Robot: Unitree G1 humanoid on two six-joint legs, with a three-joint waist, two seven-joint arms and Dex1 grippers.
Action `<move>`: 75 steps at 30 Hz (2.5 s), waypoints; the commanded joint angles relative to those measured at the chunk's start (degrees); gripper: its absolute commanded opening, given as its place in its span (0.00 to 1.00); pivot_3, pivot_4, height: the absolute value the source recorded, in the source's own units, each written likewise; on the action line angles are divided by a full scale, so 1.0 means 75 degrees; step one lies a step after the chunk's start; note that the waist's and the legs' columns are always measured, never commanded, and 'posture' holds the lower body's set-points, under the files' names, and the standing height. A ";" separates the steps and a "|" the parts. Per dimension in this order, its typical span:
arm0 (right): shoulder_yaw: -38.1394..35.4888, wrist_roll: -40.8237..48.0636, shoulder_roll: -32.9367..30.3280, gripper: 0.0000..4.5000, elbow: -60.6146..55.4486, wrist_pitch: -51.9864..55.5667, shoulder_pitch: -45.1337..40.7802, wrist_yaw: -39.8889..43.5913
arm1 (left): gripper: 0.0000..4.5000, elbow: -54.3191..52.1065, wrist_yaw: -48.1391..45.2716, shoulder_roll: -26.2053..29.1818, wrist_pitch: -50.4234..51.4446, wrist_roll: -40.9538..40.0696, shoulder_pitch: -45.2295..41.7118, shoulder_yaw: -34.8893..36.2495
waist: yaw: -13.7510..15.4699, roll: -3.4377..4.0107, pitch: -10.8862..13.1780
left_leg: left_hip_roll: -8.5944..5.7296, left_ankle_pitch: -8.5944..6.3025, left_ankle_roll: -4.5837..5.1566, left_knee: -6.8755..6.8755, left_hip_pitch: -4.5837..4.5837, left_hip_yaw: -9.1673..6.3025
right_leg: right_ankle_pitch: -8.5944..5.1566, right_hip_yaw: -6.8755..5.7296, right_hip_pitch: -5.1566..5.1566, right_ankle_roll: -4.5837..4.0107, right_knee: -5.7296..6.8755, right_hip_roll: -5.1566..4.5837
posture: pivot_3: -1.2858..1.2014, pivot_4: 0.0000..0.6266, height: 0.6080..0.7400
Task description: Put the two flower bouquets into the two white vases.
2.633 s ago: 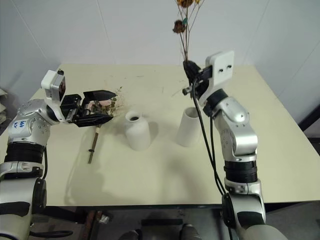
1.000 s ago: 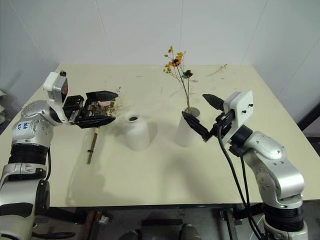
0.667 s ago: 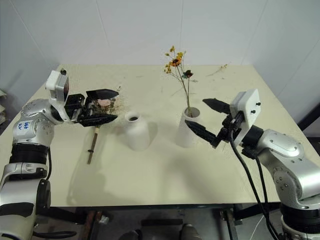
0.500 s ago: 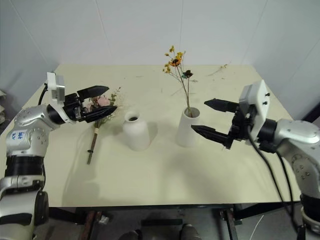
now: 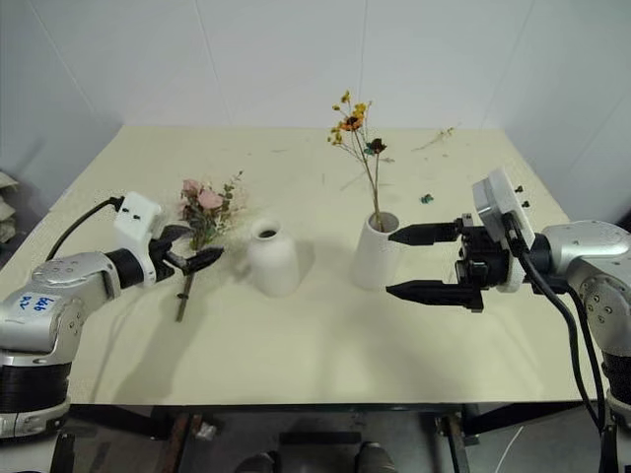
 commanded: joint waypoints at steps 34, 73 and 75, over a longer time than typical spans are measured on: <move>-0.0629 0.0173 0.0006 1.00 -0.0671 0.0454 0.0549 -0.0600 | 0.24 0.3588 0.0969 -0.0111 0.1961 0.1410 -0.2520 -0.2255 | 0.0083 -0.0001 -0.0001 | -0.0002 -0.0016 -0.0018 0.0008 0.0009 0.0001 | -0.0005 0.0000 0.0004 0.0008 0.0005 0.0000 | 0.52 0.24 1.00; -0.1212 0.0430 0.0769 1.00 -0.1499 0.0187 0.1537 -0.1857 | 0.00 0.4987 -0.4256 -0.2596 -0.5087 -0.3429 -0.3589 0.1362 | 0.0113 -0.0002 -0.0001 | -0.0006 -0.0017 -0.0017 0.0035 -0.0001 0.0004 | 0.0010 0.0002 0.0019 0.0033 -0.0001 -0.0003 | 0.52 0.24 1.00; -0.1239 0.0466 0.0879 1.00 -0.1377 0.0105 0.1504 -0.1822 | 0.00 0.5098 -0.4503 -0.2520 -0.4919 -0.3363 -0.3589 0.1265 | 0.0115 -0.0002 -0.0001 | -0.0006 -0.0016 -0.0016 0.0035 0.0000 0.0003 | 0.0010 0.0002 0.0018 0.0033 0.0001 -0.0003 | 0.52 0.24 1.00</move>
